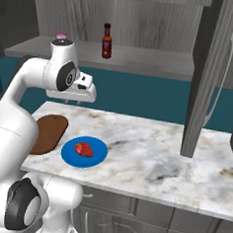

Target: Pick the steak from the plate and place it on the cutting board. Then pick the condiment bottle from the cabinet and place it next to the cutting board.

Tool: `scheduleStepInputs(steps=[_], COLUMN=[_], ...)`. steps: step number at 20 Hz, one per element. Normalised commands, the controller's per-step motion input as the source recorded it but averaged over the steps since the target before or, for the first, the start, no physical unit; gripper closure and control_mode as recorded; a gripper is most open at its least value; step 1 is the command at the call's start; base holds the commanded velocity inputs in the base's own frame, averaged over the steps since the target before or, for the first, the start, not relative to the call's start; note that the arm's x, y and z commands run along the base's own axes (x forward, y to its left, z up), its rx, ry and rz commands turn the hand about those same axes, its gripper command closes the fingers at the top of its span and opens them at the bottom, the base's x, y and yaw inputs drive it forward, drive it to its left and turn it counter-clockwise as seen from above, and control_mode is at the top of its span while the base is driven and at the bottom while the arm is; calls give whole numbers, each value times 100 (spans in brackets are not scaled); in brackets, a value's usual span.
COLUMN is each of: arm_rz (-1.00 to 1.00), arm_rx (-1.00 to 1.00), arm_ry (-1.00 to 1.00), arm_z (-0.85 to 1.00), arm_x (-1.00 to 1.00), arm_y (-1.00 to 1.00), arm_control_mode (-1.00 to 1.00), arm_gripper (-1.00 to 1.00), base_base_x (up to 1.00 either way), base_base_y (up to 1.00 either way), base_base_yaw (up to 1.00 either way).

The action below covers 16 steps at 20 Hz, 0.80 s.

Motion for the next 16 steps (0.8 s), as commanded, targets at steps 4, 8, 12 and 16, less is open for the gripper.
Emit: scheduleStepInputs(steps=[4, 8, 12, 16], arm_rz=[1, 6, 6, 6], arm_rx=[0, 0, 0, 0], arm_ry=[0, 0, 0, 0], arm_z=[0, -4, -5, -8], arm_x=[-3, -6, -8, -7], arm_y=[0, 0, 0, 0], arm_control_mode=[-100, -100, -100, -100], arm_gripper=[-100, -100, -100, -100], base_base_x=[0, 0, 0, 0], base_base_y=[0, 0, 0, 0], base_base_yaw=[0, 0, 0, 0])
